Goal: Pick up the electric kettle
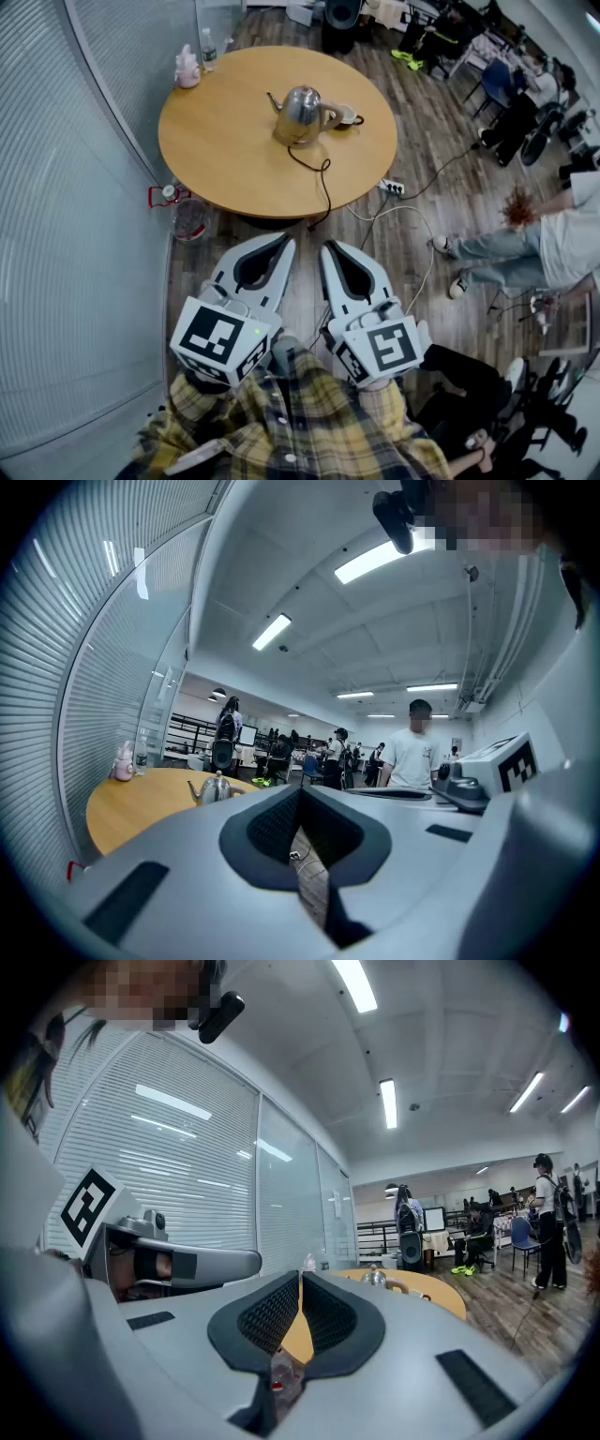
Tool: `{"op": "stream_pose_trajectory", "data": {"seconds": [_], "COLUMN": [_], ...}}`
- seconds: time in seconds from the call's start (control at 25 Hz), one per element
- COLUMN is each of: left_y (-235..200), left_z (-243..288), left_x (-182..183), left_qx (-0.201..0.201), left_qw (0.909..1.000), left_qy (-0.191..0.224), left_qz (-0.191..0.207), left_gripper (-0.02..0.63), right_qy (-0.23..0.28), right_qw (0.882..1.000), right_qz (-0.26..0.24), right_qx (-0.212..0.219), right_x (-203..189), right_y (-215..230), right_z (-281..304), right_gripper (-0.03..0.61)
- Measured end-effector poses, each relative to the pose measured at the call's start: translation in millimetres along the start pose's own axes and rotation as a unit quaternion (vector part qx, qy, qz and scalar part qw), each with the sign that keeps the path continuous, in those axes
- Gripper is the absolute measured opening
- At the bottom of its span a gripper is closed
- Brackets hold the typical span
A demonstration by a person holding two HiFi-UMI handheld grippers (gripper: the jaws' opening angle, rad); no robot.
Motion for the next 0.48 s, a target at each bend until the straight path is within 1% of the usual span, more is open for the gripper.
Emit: {"op": "stream_pose_trajectory", "data": {"seconds": [0.48], "left_y": [3.0], "left_z": [18.5], "left_x": [0.5], "left_qx": [-0.002], "left_qw": [1.0000], "left_qy": [-0.001], "left_qz": [0.003], "left_gripper": [0.003], "right_qy": [0.005], "right_qw": [1.000], "right_qz": [0.001], "right_qx": [0.001], "right_x": [1.8], "right_y": [15.8], "right_z": [3.3], "right_gripper": [0.038]}}
Point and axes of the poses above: the fingertips, and each gripper's own axes: z forward along the fingers, y to its right, x out of its top, the point moved 6 cm from there along -z, backward along the fingers, and after that the axes turned 11 degrees about -x, right-handed, at the moved point
